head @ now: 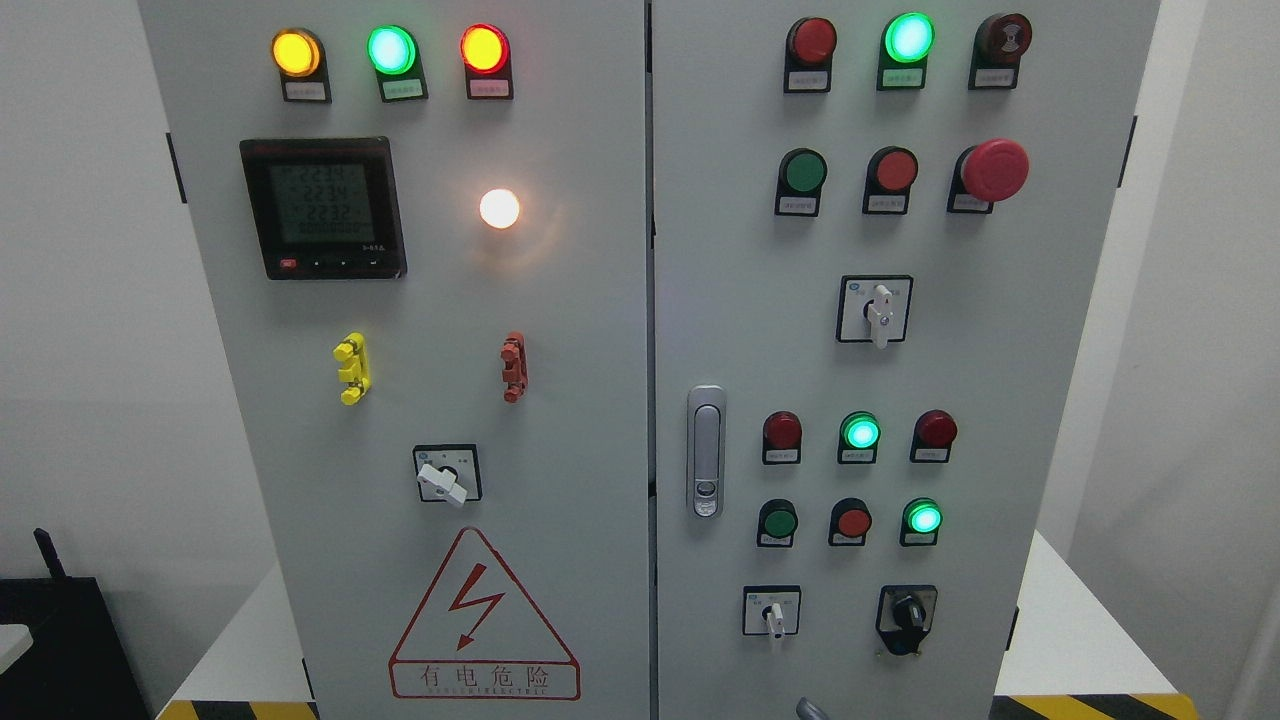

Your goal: Release door handle

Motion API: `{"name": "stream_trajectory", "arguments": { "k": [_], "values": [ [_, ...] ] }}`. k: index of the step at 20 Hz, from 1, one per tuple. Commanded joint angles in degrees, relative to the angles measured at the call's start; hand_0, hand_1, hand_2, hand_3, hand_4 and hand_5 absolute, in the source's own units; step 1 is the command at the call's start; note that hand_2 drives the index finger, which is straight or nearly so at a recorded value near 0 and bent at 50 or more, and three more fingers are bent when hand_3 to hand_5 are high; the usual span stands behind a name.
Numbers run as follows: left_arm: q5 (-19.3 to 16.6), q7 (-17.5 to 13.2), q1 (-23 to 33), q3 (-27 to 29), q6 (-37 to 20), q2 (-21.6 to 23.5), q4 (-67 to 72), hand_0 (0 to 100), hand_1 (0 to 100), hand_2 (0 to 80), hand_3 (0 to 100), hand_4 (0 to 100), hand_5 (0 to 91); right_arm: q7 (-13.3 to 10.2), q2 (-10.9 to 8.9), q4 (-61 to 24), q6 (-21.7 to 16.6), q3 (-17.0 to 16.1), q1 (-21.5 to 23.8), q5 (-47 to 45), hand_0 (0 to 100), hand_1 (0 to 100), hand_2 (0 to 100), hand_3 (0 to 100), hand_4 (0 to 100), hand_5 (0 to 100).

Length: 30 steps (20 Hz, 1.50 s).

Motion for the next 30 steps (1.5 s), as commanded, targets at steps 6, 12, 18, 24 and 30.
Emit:
{"name": "stream_trajectory", "arguments": {
  "k": [6,12,18,24,30],
  "values": [
    [0.0,0.0,0.0,-0.8,0.0,0.0,1.1,12,39,0.0,0,0,0.0,0.1,-1.1,-0.7,0.0,-0.2,0.1,0.2,43,0,0,5,5,5],
    [0.0,0.0,0.0,-0.9,0.0,0.0,1.1,12,39,0.0,0,0,0.0,-6.3,1.44,-2.4,-4.2,-0.7,-1.6,21.0,36,27,0,48,41,37],
    [0.0,0.0,0.0,-0.8,0.0,0.1,1.1,12,39,0.0,0,0,0.0,-6.6,4.09,-1.0,3.7,-0.6,-9.1,47.9,35,41,0,66,60,68],
    [0.0,0.0,0.0,-0.8,0.0,0.0,1.1,12,39,0.0,0,0,0.0,-5.1,6.37,1.2,6.5,0.6,-15.7,60.2,32,40,0,100,89,98],
    [0.0,0.0,0.0,-0.8,0.0,0.0,1.1,12,39,0.0,0,0,0.0,-1.3,6.55,4.8,10.8,1.7,-19.4,62.6,31,38,0,100,100,100]
  ]
}}
